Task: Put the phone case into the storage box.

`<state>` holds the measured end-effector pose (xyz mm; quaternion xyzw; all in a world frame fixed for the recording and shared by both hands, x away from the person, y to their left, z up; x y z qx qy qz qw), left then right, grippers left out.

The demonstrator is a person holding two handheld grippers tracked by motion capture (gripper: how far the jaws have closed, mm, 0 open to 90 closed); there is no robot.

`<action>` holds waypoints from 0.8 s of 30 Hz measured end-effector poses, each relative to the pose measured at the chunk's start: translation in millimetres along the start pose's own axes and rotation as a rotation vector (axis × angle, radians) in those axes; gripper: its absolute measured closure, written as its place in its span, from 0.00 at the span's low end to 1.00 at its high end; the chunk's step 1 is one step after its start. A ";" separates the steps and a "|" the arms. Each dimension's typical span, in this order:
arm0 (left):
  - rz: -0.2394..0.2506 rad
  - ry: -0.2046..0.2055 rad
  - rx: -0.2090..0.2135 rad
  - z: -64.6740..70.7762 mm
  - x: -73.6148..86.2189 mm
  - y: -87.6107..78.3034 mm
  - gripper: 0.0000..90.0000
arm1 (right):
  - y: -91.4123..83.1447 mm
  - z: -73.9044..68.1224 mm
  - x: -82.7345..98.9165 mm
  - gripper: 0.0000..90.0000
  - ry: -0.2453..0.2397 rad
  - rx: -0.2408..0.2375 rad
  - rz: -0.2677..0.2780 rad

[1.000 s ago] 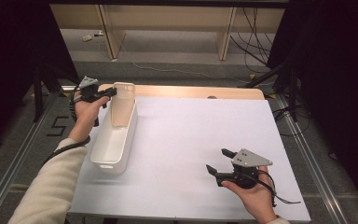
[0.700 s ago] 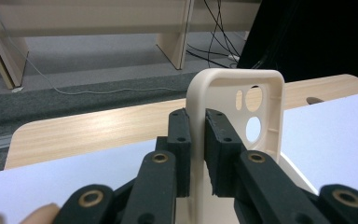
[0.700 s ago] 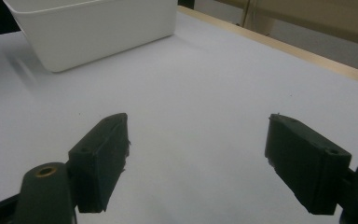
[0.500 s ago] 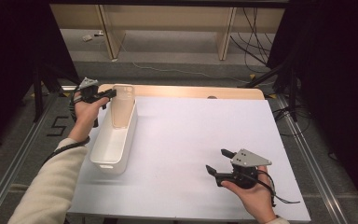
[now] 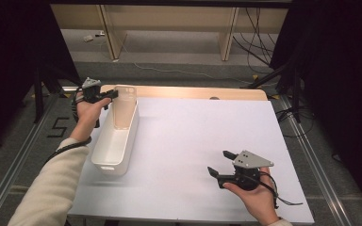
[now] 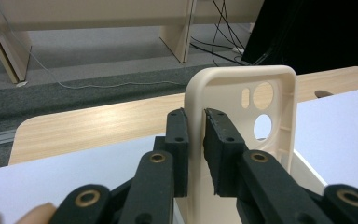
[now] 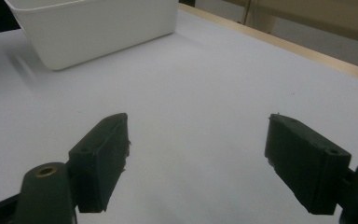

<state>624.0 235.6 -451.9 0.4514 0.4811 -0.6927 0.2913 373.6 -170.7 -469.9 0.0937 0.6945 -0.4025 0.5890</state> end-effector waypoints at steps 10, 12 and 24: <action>-0.018 0.035 -0.020 0.6 -0.6 3.5 0.86 | -0.3 0.1 -1.2 0.25 0.001 0.003 0.012; -0.024 0.044 -0.026 0.3 -0.7 4.2 0.86 | -0.2 0.8 -1.2 0.25 0.001 0.006 0.016; -0.043 0.062 -0.054 0.1 -0.1 7.1 0.85 | -1.6 -0.2 -0.6 0.25 0.003 -0.001 0.001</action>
Point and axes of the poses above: each handheld gripper's, and its own axes: y roughly forward along the jaws, x roughly out of its underside, z roughly to its right, the point moved 8 cm from there along y, roughly forward along the jaws, and after that the axes turned 3 degrees about -x, right-handed, at the moved point
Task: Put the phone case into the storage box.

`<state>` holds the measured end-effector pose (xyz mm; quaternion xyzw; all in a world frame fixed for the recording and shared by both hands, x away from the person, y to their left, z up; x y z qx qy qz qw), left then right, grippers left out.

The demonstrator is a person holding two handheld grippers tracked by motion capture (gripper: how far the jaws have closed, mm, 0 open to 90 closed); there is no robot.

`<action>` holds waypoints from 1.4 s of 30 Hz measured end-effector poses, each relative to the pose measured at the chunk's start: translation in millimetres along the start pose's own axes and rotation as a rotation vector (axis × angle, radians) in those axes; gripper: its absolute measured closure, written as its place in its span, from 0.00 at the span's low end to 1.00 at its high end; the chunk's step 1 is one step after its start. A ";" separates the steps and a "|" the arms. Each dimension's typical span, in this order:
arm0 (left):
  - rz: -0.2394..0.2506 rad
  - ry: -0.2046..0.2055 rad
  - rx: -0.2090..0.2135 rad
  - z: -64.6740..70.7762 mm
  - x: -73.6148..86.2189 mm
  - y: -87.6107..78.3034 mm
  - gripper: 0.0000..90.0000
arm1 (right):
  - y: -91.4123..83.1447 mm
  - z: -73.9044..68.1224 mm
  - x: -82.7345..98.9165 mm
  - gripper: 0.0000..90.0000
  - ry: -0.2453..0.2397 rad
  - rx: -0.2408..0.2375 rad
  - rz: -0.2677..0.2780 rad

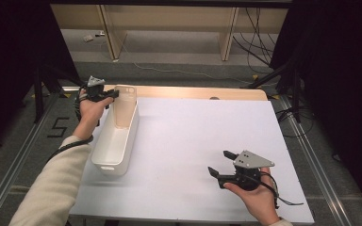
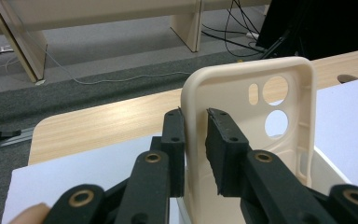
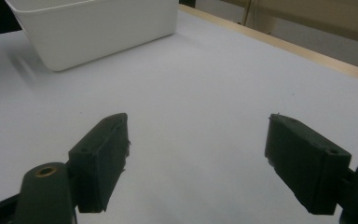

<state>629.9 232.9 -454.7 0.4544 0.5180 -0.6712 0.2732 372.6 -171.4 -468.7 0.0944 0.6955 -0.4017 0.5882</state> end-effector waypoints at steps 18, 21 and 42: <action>-0.017 0.008 -0.010 -1.6 2.3 3.0 0.77 | 0.0 -0.2 0.6 0.25 0.002 -0.002 -0.005; -0.023 0.009 -0.002 -1.1 3.0 3.7 0.75 | 0.4 0.0 -0.1 0.25 0.002 -0.001 0.003; -0.020 -0.063 -0.008 -1.8 -1.0 -10.8 0.32 | -0.8 0.5 0.1 0.25 0.002 0.001 -0.004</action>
Point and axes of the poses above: each handheld gripper's, and its own axes: y roughly forward along the jaws, x roughly out of its underside, z roughly to its right, the point moved 8 cm from there along y, roughly forward along the jaws, and after that the axes turned 3 degrees about -x, right-handed, at the moved point
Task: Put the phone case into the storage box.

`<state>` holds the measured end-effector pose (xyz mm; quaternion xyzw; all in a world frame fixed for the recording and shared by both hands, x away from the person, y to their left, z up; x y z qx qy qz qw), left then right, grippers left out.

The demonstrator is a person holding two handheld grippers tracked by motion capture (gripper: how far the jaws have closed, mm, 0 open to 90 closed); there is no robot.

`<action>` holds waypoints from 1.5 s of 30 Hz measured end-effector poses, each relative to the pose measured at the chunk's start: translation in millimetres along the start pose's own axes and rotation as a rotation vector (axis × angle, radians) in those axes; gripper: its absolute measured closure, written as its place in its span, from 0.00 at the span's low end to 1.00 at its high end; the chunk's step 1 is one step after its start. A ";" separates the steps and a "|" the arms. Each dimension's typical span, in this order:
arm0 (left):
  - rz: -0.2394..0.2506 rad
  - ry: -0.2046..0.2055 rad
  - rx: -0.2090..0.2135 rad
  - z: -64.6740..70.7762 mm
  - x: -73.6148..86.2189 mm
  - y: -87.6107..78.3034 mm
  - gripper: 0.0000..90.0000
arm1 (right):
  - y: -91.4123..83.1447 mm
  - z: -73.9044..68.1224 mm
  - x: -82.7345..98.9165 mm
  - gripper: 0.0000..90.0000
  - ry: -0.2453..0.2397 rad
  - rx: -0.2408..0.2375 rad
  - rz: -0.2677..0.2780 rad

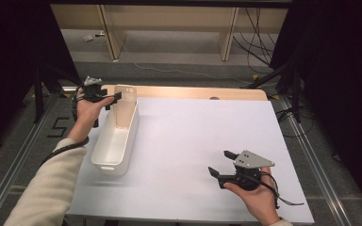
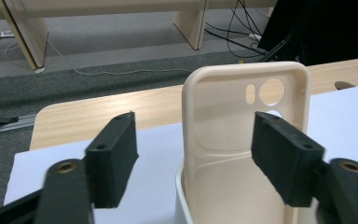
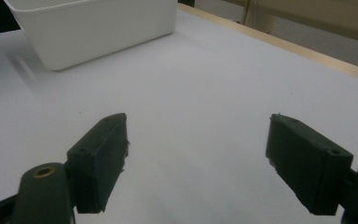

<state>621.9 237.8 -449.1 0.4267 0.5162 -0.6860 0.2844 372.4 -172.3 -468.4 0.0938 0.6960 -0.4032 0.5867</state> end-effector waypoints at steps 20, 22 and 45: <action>0.063 -0.034 0.083 17.4 -1.6 -46.5 0.14 | -1.1 1.1 0.2 0.24 0.004 0.003 -0.002; 0.073 -0.021 0.087 20.6 -2.1 -51.7 0.14 | -1.1 1.0 0.2 0.23 0.005 0.003 -0.001; 0.115 0.005 0.159 55.5 13.3 -98.9 0.15 | -1.3 1.6 -0.3 0.23 0.005 0.008 0.001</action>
Point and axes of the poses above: each handheld gripper's, and its own axes: y roughly forward along the jaws, x roughly out of its underside, z roughly to its right, the point moved 8 cm from there along y, roughly forward along the jaws, and after that the axes turned 3 degrees about -x, right-handed, at the moved point
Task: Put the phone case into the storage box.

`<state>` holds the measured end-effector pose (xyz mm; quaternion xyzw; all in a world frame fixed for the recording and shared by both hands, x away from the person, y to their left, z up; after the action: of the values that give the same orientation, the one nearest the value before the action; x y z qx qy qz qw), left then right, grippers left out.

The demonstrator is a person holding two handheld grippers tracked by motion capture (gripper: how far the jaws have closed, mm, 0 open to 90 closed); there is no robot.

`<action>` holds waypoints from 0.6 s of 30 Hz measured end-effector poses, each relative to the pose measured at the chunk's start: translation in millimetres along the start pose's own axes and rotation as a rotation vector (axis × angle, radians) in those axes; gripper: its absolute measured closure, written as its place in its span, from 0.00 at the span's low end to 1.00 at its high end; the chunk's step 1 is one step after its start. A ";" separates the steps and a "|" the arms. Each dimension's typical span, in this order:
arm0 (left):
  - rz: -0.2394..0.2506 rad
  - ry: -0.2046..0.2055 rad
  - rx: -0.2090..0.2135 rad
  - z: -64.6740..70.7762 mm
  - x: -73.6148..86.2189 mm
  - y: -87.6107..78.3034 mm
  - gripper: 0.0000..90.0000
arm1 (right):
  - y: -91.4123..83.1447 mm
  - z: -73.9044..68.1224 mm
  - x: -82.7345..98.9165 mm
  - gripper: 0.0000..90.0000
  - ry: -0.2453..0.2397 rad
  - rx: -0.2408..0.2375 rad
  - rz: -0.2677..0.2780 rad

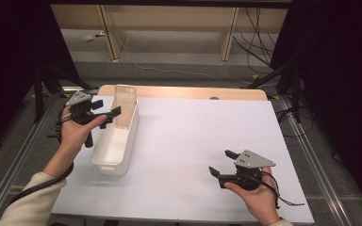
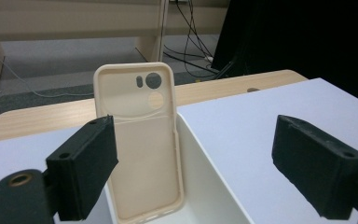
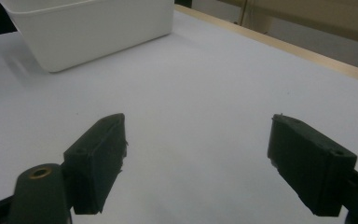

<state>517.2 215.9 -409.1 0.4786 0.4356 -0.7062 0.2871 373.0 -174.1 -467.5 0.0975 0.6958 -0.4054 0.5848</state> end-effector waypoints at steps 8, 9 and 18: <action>0.013 0.017 0.014 7.9 -0.1 -12.3 0.15 | -0.4 0.3 0.0 0.23 0.001 0.000 0.000; 0.014 0.015 0.013 8.5 0.7 -13.7 0.15 | -0.1 0.3 0.0 0.23 0.002 -0.004 0.002; 0.021 0.031 0.024 15.7 6.3 -26.7 0.14 | -0.3 0.4 -0.4 0.23 0.003 0.002 0.003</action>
<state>486.2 214.1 -403.4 0.4974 0.4263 -0.7009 0.2822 373.2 -174.4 -467.1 0.0996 0.6962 -0.4049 0.5843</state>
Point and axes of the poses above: each handheld gripper's, and its own axes: y roughly forward along the jaws, x roughly out of its underside, z roughly to its right, the point moved 8 cm from there along y, roughly forward along the jaws, and after that the axes turned 3 degrees about -x, right-handed, at the moved point
